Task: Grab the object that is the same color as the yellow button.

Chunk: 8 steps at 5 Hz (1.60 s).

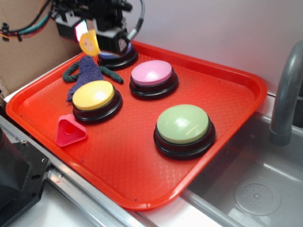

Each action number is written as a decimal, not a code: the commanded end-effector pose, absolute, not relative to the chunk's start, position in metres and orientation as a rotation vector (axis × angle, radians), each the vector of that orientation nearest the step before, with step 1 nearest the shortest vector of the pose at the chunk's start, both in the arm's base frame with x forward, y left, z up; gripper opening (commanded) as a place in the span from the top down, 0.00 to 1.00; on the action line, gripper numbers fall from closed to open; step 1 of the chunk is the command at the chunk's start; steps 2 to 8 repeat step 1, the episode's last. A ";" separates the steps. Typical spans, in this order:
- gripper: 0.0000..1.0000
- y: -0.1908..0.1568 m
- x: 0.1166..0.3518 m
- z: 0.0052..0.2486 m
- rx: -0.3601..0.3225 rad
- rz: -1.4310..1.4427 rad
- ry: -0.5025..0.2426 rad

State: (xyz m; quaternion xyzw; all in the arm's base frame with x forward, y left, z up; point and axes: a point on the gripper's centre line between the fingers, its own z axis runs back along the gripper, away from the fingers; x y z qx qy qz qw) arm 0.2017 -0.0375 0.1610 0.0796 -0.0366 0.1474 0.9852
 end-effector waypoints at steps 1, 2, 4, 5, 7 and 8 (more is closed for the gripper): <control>1.00 -0.040 0.212 0.195 0.091 0.244 -0.181; 1.00 -0.040 0.212 0.195 0.091 0.244 -0.181; 1.00 -0.040 0.212 0.195 0.091 0.244 -0.181; 1.00 -0.040 0.212 0.195 0.091 0.244 -0.181; 1.00 -0.040 0.212 0.195 0.091 0.244 -0.181; 1.00 -0.040 0.212 0.195 0.091 0.244 -0.181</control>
